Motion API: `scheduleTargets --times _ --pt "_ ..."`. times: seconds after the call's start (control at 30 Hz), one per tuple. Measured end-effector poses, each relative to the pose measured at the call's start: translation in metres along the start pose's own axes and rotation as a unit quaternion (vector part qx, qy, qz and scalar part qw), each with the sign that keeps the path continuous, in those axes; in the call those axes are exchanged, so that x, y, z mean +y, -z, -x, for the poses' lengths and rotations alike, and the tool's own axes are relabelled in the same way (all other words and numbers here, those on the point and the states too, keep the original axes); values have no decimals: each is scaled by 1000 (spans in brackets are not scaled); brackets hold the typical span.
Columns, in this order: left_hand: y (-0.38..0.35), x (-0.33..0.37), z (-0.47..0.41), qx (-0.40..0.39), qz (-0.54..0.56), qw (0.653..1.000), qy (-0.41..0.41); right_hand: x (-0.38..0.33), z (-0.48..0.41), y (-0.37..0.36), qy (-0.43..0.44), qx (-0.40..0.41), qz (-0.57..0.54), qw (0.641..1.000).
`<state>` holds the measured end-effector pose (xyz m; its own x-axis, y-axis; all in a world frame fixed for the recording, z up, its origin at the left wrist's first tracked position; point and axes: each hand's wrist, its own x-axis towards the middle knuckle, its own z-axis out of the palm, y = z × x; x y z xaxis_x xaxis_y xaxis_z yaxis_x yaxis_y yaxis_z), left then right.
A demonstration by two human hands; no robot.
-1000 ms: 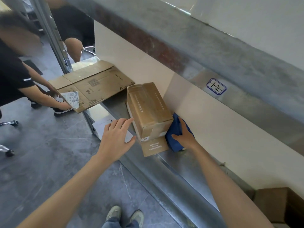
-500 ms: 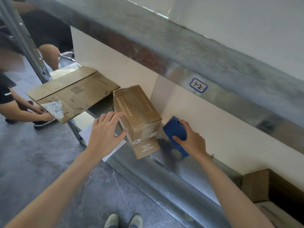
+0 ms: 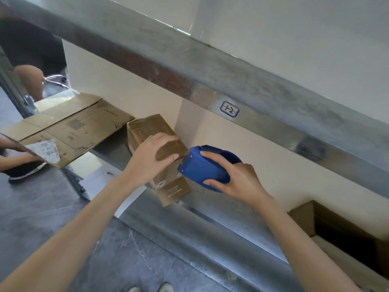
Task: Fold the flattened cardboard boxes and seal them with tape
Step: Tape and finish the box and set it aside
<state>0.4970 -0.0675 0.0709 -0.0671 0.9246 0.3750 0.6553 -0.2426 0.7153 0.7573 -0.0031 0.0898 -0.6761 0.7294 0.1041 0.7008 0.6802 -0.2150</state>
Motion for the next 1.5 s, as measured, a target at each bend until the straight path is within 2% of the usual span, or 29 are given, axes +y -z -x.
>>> scheduleTargets --times 0.23,0.33,0.57,0.9,1.03,1.17,1.37,1.5 --pt "7 -5 9 -105 123 986 34 -22 -3 -8 68 -15 12 998" --pt "6 -11 15 -86 165 981 52 -28 -6 -12 81 -28 17 996" --pt "7 -21 22 -64 181 977 90 -32 -9 -15 92 -35 20 995" --pt "7 -20 19 -69 153 982 84 -37 -15 -14 94 -66 20 993" --pt "6 -22 19 -78 157 980 89 -40 -15 -11 96 -84 -26 991" --pt "7 -23 18 -87 155 980 94 -48 -11 -5 134 -106 -89 981" --pt "11 -22 15 -98 210 962 141 -51 -13 -3 144 -134 -101 975" --pt "10 -18 12 -82 192 968 138 -53 -12 -8 148 -143 -102 973"
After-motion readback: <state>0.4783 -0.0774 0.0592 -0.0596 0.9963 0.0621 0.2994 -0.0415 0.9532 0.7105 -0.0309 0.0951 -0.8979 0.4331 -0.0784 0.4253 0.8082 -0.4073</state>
